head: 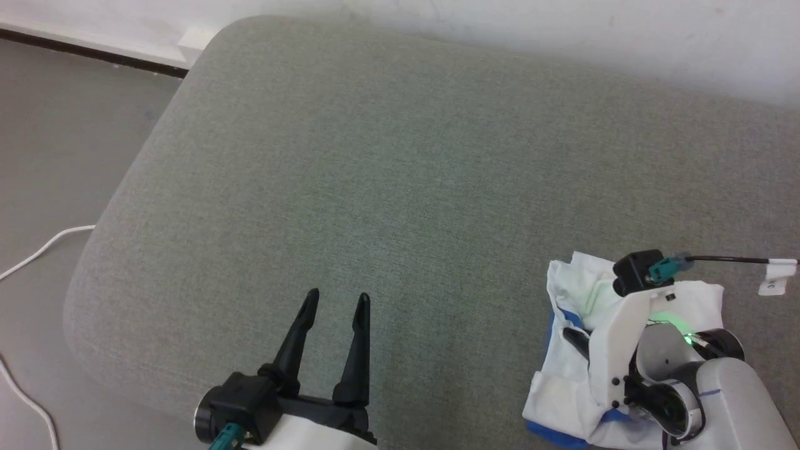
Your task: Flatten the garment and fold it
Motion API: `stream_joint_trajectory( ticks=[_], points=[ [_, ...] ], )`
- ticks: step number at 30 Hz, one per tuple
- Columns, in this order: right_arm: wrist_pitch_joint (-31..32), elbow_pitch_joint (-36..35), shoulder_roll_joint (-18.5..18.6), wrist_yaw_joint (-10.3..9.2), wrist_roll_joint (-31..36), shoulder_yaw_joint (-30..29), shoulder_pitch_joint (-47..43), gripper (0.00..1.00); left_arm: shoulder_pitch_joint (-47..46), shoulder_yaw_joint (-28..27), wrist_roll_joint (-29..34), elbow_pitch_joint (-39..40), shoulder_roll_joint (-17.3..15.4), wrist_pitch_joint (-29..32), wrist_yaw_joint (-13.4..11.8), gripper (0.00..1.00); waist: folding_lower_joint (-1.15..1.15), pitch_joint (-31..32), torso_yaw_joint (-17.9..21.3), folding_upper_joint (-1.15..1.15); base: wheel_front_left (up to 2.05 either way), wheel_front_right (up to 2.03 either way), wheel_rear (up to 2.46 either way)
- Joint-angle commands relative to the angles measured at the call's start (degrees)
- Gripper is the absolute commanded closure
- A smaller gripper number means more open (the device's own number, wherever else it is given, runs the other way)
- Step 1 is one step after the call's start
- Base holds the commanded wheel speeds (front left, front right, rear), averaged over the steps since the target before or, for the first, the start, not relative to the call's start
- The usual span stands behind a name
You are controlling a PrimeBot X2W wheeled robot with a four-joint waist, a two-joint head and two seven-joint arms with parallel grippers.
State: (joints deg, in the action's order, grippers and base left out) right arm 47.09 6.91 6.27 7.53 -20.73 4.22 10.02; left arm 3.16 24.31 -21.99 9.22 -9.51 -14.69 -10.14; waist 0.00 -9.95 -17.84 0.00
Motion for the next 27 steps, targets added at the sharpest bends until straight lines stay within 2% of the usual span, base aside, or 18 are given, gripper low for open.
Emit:
stream_joint_trajectory(
  ticks=[1,2,3,4,5,6,10,14,18,21,27],
  points=[
    [-0.2,0.9,-0.2,-0.04,0.7,0.2,0.6,1.0,-0.8,-0.1,0.4,-0.3,0.3,-0.3,0.4,0.0,0.0,0.0,-0.2,0.0,0.0,0.0,0.0],
    [-0.3,1.8,-0.4,-0.04,1.4,0.1,0.7,0.99,-0.8,-0.2,0.4,-0.4,0.5,-0.3,0.5,0.0,0.0,0.1,-0.2,0.0,0.0,0.0,0.0],
    [-0.4,2.4,-0.5,-0.04,1.9,0.1,0.9,0.72,-0.8,-0.3,0.5,-0.5,0.6,-0.3,0.7,0.0,0.0,0.2,-0.2,0.0,0.0,0.0,0.0],
    [-0.6,2.9,-0.7,-0.04,2.2,0.3,1.0,0.53,-0.7,-0.5,0.5,-0.6,0.8,-0.3,0.8,0.0,0.0,0.4,-0.1,0.0,0.0,0.0,0.0],
    [-0.6,3.1,-0.9,-0.04,2.3,0.5,1.2,0.04,-0.6,-0.7,0.6,-0.7,0.8,-0.3,1.0,0.0,0.0,0.5,0.1,0.0,0.0,0.0,0.0],
    [-0.5,3.1,-1.0,-0.04,2.2,0.7,1.4,0.0,-0.4,-0.9,0.6,-0.8,0.9,-0.3,1.1,0.0,0.0,0.7,0.4,0.0,0.0,0.0,0.0],
    [0.1,1.3,-0.6,-0.04,-0.1,1.7,1.9,0.0,0.1,-1.7,0.7,-1.1,0.9,-0.3,1.7,0.0,0.0,1.6,2.0,0.0,0.0,0.0,0.0],
    [0.7,-3.5,1.0,-0.04,-3.6,0.4,1.6,0.0,0.5,-2.3,0.8,-1.2,1.0,-0.3,2.0,0.0,0.0,2.2,3.9,0.0,0.0,0.0,0.0],
    [0.3,-9.2,3.6,-0.04,-5.9,-4.1,-0.4,0.0,0.8,-2.7,1.1,-1.1,1.0,-0.3,2.3,0.0,0.0,2.3,5.3,0.0,0.0,0.0,0.0],
    [-0.8,-12.8,4.9,-0.04,-6.9,-9.7,-3.2,0.0,0.8,-2.8,1.3,-1.0,1.1,-0.3,2.4,0.0,0.0,2.2,5.8,0.0,0.0,0.0,0.0],
    [-0.1,-16.4,4.6,-0.04,-8.1,-16.8,-9.5,0.0,1.0,-3.0,1.7,-0.5,1.5,-0.3,2.5,0.0,0.0,1.0,6.5,0.0,0.0,0.0,0.0]
  ],
)
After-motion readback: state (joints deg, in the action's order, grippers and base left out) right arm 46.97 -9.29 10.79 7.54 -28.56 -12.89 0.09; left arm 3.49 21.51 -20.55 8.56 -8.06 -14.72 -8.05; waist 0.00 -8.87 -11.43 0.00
